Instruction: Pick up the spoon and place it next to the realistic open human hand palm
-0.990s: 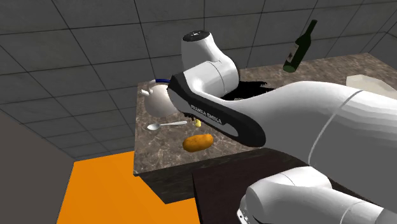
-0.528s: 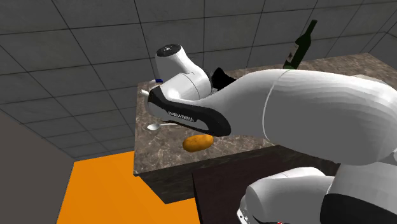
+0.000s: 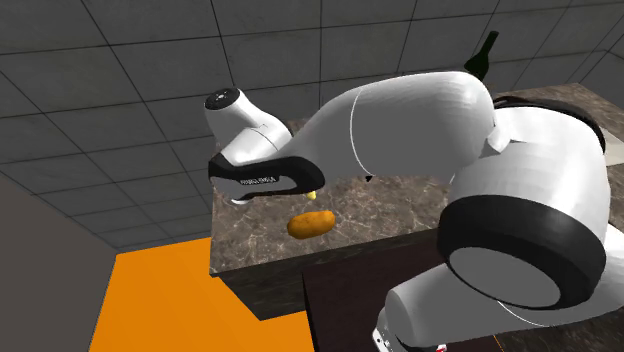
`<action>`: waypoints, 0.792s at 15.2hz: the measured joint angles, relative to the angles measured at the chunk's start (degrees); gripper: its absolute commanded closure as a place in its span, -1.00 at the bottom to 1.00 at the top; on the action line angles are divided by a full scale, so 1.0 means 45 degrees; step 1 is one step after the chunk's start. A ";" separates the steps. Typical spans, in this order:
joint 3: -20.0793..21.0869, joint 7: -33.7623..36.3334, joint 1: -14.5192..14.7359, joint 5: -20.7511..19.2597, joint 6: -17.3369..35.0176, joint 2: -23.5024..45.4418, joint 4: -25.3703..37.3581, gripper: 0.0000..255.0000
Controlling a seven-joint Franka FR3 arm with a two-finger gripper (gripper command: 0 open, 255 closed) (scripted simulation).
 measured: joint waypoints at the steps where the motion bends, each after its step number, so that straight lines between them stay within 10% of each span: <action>1: 0.0142 0.0582 0.0032 -0.0546 0.0038 0.0598 0.0426 -1.00; 6: 0.0123 0.3272 0.0917 -0.3268 0.0221 0.3524 0.2408 -1.00; 12: -0.0269 0.4166 0.1434 -0.4366 0.0711 0.4690 0.2756 -1.00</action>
